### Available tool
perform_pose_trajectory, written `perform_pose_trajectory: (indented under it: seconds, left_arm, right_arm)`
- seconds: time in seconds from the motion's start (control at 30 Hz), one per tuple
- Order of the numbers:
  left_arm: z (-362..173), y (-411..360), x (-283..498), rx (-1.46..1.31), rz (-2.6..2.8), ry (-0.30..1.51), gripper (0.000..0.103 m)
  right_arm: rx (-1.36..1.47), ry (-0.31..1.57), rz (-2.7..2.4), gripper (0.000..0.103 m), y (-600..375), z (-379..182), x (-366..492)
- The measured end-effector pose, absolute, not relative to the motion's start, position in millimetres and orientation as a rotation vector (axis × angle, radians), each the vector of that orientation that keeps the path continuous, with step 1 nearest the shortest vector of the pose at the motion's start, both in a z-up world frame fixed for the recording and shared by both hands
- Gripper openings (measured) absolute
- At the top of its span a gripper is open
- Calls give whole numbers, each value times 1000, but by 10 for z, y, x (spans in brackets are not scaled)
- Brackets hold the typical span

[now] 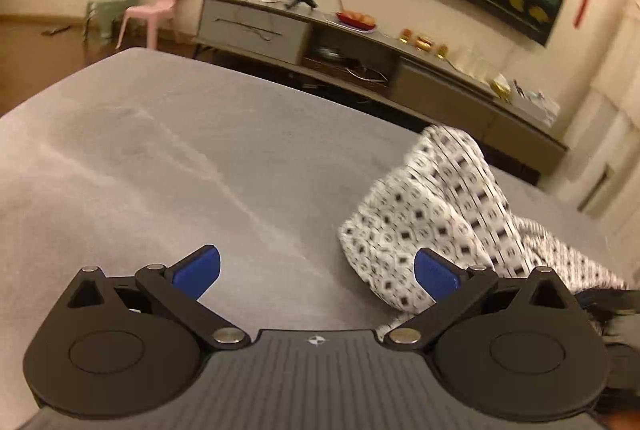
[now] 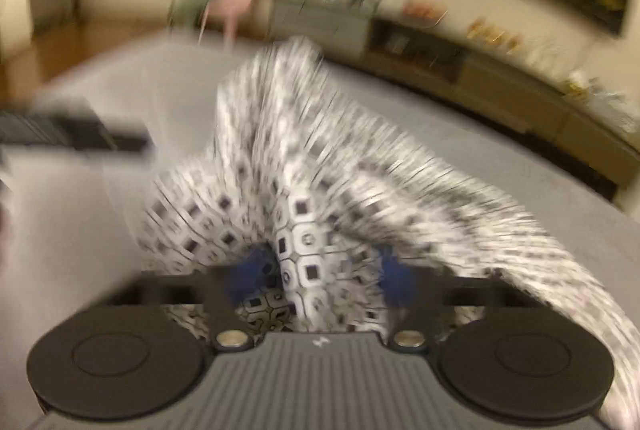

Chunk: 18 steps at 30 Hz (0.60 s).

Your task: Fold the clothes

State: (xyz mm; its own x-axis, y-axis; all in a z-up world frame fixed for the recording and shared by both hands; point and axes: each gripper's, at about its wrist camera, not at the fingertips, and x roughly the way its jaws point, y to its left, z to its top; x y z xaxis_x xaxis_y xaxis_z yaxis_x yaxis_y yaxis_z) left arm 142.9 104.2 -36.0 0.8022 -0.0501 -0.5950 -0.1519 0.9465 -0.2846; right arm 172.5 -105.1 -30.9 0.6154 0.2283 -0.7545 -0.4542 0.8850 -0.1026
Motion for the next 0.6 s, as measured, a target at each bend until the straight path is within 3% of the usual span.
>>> perform_pose_trajectory:
  seconds: [0.03, 0.23, 0.37, 0.4, 0.43, 0.47, 0.5, 0.53, 0.57, 0.6]
  left_arm:
    - [-328, 1097, 1418, -347, 60, 630, 102]
    - [-182, 1222, 1342, -406, 60, 567, 102]
    - [-211, 1174, 1317, -395, 57, 577, 102]
    - [-229, 1141, 1319, -385, 40, 589, 102]
    - [-250, 1101, 1321, -372, 19, 603, 102]
    - [-264, 1062, 1324, -358, -1, 615, 102]
    - [-277, 1023, 1327, -342, -19, 625, 102]
    - [-297, 972, 1327, -322, -33, 632, 102]
    - [-320, 909, 1327, -296, -44, 638, 102]
    - [-355, 840, 1339, -264, -51, 643, 102]
  right_arm:
    - [-246, 809, 393, 1, -1022, -190, 1832]
    - [198, 513, 567, 1, -1217, 1258, 1744]
    - [263, 504, 526, 4, -1224, 1272, 1818]
    - [256, 531, 484, 8, -1228, 1146, 1873]
    - [232, 592, 450, 24, -1261, 978, 1939]
    - [223, 639, 416, 32, -1346, 820, 1959]
    - [215, 686, 381, 32, -1435, 662, 1975]
    - [218, 670, 337, 39, -1582, 556, 1855]
    - [212, 655, 305, 56, -1711, 468, 1712]
    - [195, 650, 274, 63, -1826, 372, 1564]
